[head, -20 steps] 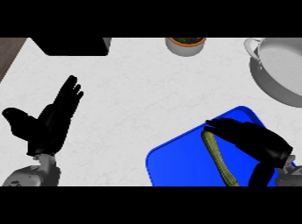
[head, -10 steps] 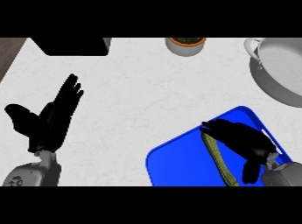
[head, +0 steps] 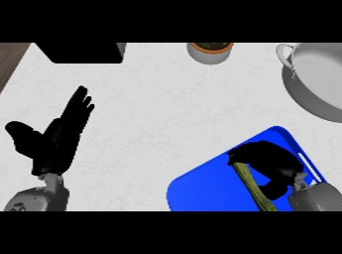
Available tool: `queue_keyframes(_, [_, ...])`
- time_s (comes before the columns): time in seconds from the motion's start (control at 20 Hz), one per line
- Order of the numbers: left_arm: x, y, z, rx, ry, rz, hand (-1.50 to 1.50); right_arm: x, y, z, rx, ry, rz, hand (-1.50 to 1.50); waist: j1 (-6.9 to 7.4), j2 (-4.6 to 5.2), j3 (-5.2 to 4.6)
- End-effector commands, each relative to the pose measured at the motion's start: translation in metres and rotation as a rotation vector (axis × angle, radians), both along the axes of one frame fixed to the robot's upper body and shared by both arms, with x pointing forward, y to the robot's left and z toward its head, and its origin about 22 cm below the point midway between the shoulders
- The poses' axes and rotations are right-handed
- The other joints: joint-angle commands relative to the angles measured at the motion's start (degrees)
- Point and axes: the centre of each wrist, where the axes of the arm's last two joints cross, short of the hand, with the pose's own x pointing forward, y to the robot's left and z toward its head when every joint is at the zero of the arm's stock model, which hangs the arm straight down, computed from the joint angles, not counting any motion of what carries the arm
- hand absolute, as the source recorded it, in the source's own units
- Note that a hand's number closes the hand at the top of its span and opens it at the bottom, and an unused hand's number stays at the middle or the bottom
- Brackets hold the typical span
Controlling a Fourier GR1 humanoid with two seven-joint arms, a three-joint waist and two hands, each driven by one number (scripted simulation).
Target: Pick the squash from the tray and place it in the pot
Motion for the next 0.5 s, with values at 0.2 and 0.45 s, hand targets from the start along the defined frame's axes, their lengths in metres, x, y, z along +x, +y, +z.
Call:
queue_keyframes(0.2, [0.007,0.004,0.008,0.006,0.005,0.000,0.00,-0.015,0.009,-0.016,0.101,-0.034,0.063,1.50,-0.15,0.20,0.19])
queue_keyframes(0.45, [0.001,-0.007,0.007,-0.004,-0.006,-0.001,0.00,0.005,-0.043,-0.002,0.080,-0.038,-0.198,1.50,-0.27,0.29,0.24])
